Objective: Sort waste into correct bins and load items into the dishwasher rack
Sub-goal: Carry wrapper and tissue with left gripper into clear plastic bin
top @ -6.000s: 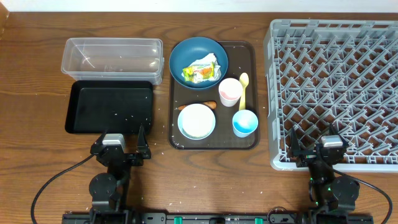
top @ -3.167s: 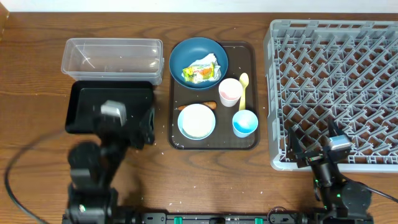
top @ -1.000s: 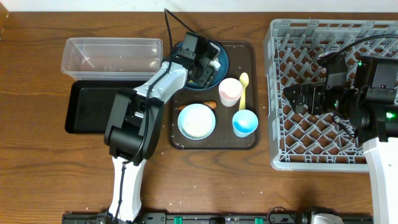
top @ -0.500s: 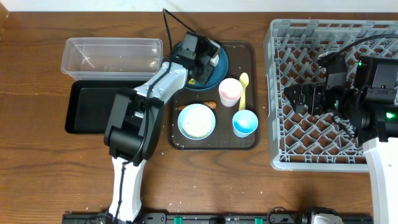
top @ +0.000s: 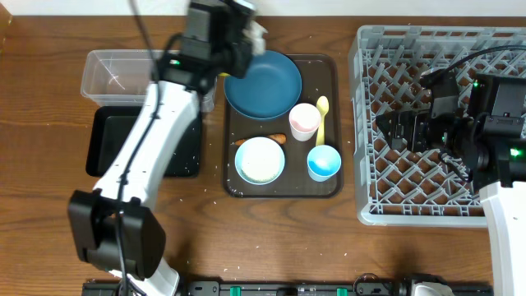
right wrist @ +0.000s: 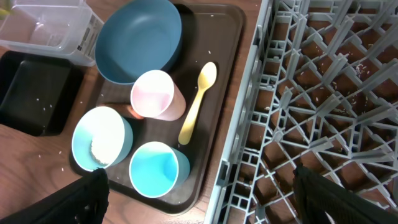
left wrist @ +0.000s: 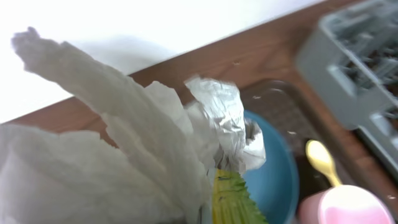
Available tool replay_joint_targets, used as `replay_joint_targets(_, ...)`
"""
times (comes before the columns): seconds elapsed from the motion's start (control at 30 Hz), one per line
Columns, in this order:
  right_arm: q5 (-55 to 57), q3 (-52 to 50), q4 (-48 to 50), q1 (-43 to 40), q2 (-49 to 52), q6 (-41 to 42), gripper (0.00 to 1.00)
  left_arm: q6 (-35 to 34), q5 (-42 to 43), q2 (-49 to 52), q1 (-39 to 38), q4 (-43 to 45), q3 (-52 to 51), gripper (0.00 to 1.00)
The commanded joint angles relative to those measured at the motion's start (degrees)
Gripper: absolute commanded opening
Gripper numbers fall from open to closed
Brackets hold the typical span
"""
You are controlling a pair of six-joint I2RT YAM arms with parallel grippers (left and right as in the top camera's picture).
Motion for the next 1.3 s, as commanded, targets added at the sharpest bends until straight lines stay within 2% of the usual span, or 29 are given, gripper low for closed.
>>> replay_joint_targets(0.0,0.0,0.9,-0.1,-0.4,-0.3,-0.7,0.92,-1.3,-0.7,1.1,4.6,-2.5,0.1,0.06)
replay_joint_targets(0.43,0.0,0.9,0.1,-0.4,-0.3,-0.7,0.91,-1.7,-0.7,5.2,17.4,-5.0,-0.6,0.06)
replay_joint_targets(0.87,-0.1,0.9,0.2,-0.3,-0.3,-0.7,0.91,-2.5,-0.7,13.8,19.1,-2.5,-0.6,0.07)
replay_joint_targets(0.97,-0.1,0.9,0.3,-0.3,-0.3,-0.7,0.91,-2.5,-0.7,13.8,19.1,-1.9,-0.6,0.14)
replay_joint_targets(1.03,0.0,0.9,0.5,-0.3,-0.3,-0.7,0.91,-2.5,-0.7,13.8,19.1,-1.5,-0.6,0.27)
replay_joint_targets(1.17,0.0,0.9,0.6,-0.3,-0.3,-0.7,0.91,-2.5,-0.7,13.8,19.1,-1.0,-0.6,0.30)
replay_joint_targets(1.27,0.0,0.9,0.7,-0.3,-0.3,-0.7,0.91,-2.5,-0.7,13.8,19.1,-0.9,-0.6,0.35)
